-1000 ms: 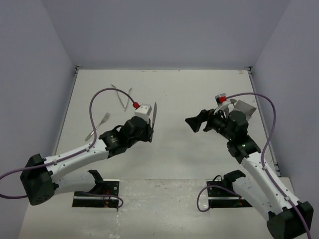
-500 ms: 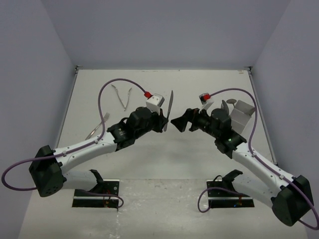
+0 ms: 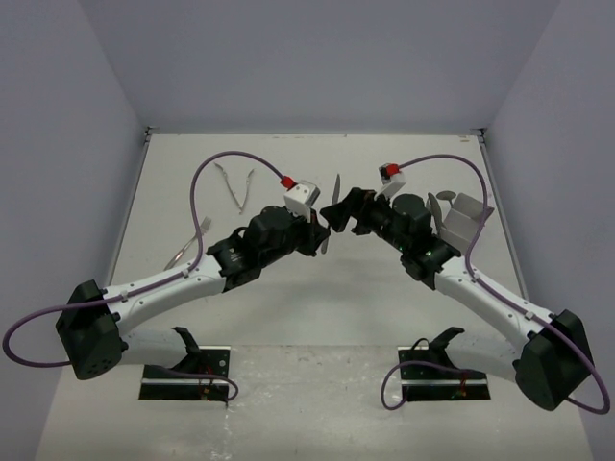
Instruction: Sort the eating utensils into containers
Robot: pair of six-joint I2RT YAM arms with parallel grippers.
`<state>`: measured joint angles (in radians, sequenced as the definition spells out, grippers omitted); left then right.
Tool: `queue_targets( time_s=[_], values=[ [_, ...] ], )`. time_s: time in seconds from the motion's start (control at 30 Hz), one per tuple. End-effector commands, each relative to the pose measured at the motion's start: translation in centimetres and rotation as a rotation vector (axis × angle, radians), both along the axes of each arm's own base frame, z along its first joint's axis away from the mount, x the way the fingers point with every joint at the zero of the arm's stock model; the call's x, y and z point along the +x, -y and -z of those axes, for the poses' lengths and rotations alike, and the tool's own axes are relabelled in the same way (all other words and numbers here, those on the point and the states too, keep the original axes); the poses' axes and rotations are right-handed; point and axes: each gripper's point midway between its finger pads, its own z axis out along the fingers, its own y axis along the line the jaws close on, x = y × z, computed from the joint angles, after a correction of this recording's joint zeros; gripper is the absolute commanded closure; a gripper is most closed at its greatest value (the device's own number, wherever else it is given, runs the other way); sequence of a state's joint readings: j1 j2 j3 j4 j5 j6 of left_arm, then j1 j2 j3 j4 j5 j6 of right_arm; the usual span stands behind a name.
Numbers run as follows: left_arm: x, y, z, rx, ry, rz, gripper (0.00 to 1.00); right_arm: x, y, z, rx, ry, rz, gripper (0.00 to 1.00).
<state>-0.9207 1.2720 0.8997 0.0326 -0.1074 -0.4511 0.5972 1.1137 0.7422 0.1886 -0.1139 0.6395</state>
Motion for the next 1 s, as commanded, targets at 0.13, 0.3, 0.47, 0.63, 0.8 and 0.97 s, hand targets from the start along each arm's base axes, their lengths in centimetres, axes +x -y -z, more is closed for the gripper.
queue_targets(
  time_s=[0.13, 0.3, 0.47, 0.63, 0.8, 0.97],
  values=[
    [0.7, 1.6, -4.4, -0.113, 0.079, 0.006, 1.0, 0.9, -1.4, -2.5, 0.035, 0.032, 0.022, 0.3],
    [1.4, 1.8, -4.9, -0.128, 0.091, -0.024, 1.0, -0.1, -2.0, -2.3, 0.022, 0.036, 0.009, 0.7],
    [1.4, 2.2, -5.3, -0.142, 0.096, -0.014, 1.0, -0.4, -1.7, -2.7, -0.014, 0.098, -0.011, 1.0],
    [1.1, 1.8, -5.8, -0.132, 0.08, -0.013, 0.04, 0.9, 2.4, -3.7, -0.181, 0.215, 0.143, 1.0],
    [1.2, -3.0, -3.9, -0.068, 0.062, -0.179, 0.0, 2.4, 11.4, -3.8, -0.393, 0.328, 0.421, 1.0],
    [2.5, -9.5, -1.0, -0.001, -0.013, -0.375, 0.0, 2.7, 21.6, -1.2, -0.639, 0.478, 0.547, 1.0]
  ],
)
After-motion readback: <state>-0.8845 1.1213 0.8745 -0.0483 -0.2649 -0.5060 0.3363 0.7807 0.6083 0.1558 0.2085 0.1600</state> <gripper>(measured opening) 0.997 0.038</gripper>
